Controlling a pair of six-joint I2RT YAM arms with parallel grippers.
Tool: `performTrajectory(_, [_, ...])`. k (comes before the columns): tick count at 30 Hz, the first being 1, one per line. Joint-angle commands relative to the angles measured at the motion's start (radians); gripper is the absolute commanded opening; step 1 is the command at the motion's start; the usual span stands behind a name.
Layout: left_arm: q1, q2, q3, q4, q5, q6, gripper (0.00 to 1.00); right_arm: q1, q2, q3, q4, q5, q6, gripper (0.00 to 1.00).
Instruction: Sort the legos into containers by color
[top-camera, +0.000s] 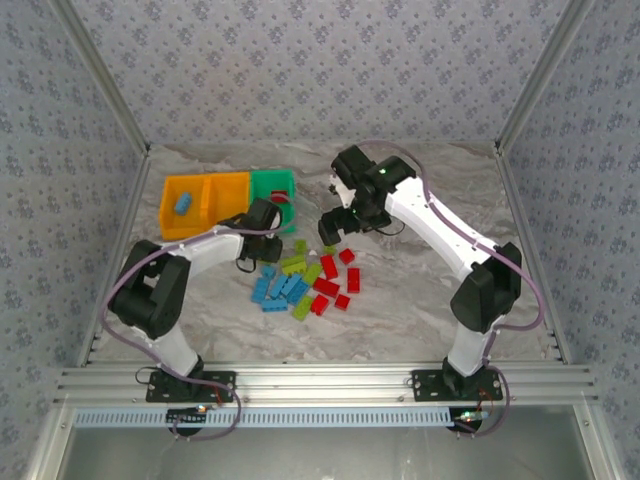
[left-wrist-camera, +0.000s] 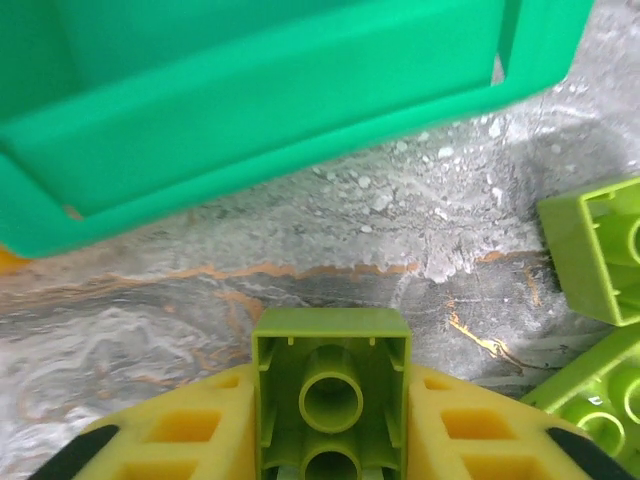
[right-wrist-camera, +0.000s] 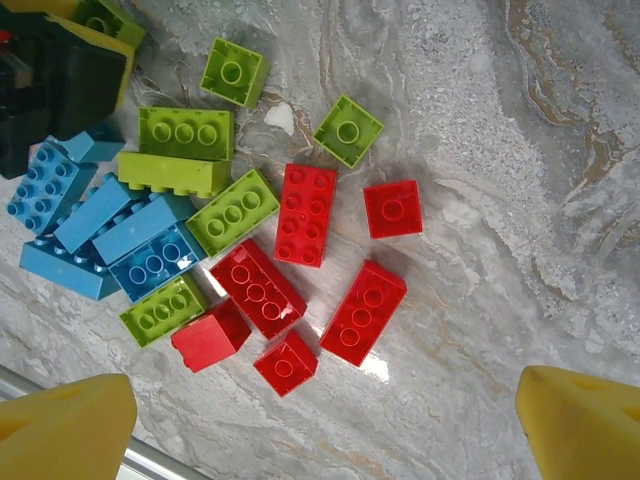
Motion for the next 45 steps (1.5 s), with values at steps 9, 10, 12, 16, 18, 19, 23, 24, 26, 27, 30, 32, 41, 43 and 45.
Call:
performTrajectory(9, [0.091,-0.271,0.075,-0.003,-0.148,-0.047,0.25,-0.005,-0.130,-0.066,0.104,0.008,0.058,1.00])
performTrajectory(10, [0.117,-0.246,0.101,0.008,-0.159,-0.049,0.26,-0.005,-0.140,-0.076,0.125,0.018,0.071,1.00])
performTrajectory(12, [0.176,-0.155,0.174,0.025,-0.161,-0.055,0.26,-0.002,-0.177,-0.118,0.194,0.027,0.117,1.00])
performTrajectory(16, [0.245,0.031,0.308,0.022,-0.168,-0.055,0.26,0.036,-0.290,-0.283,0.419,-0.001,0.200,1.00])
performTrajectory(18, [0.269,0.097,0.362,0.030,-0.152,-0.055,0.26,0.060,-0.337,-0.348,0.502,0.034,0.226,1.00])
performTrajectory(19, [0.276,0.119,0.381,0.030,-0.144,-0.054,0.27,0.067,-0.349,-0.367,0.516,0.050,0.233,1.00])
performTrajectory(23, [0.299,0.178,0.450,0.017,-0.115,-0.047,0.39,0.103,-0.368,-0.418,0.524,0.110,0.252,1.00])
performTrajectory(24, [0.300,0.179,0.457,0.016,-0.110,-0.043,0.43,0.110,-0.369,-0.426,0.524,0.122,0.256,1.00])
performTrajectory(26, [0.301,0.171,0.460,0.010,-0.107,-0.038,0.47,0.116,-0.368,-0.435,0.524,0.139,0.272,1.00])
performTrajectory(27, [0.302,0.160,0.458,0.008,-0.105,-0.038,0.48,0.117,-0.367,-0.439,0.524,0.152,0.282,1.00])
performTrajectory(30, [0.302,0.105,0.441,-0.003,-0.082,-0.039,0.50,0.114,-0.354,-0.441,0.521,0.195,0.314,1.00])
performTrajectory(32, [0.299,0.041,0.424,-0.027,-0.044,-0.046,0.50,0.105,-0.336,-0.438,0.512,0.228,0.337,1.00])
performTrajectory(41, [0.077,-0.518,0.164,-0.151,0.079,0.076,0.50,0.066,-0.157,-0.443,0.540,0.213,0.335,0.92])
performTrajectory(43, [0.026,-0.621,0.138,-0.217,0.120,0.153,0.54,0.053,-0.103,-0.440,0.542,0.192,0.320,0.90])
performTrajectory(45, [-0.034,-0.716,0.125,-0.269,0.133,0.198,0.61,0.042,-0.052,-0.439,0.542,0.177,0.291,0.87])
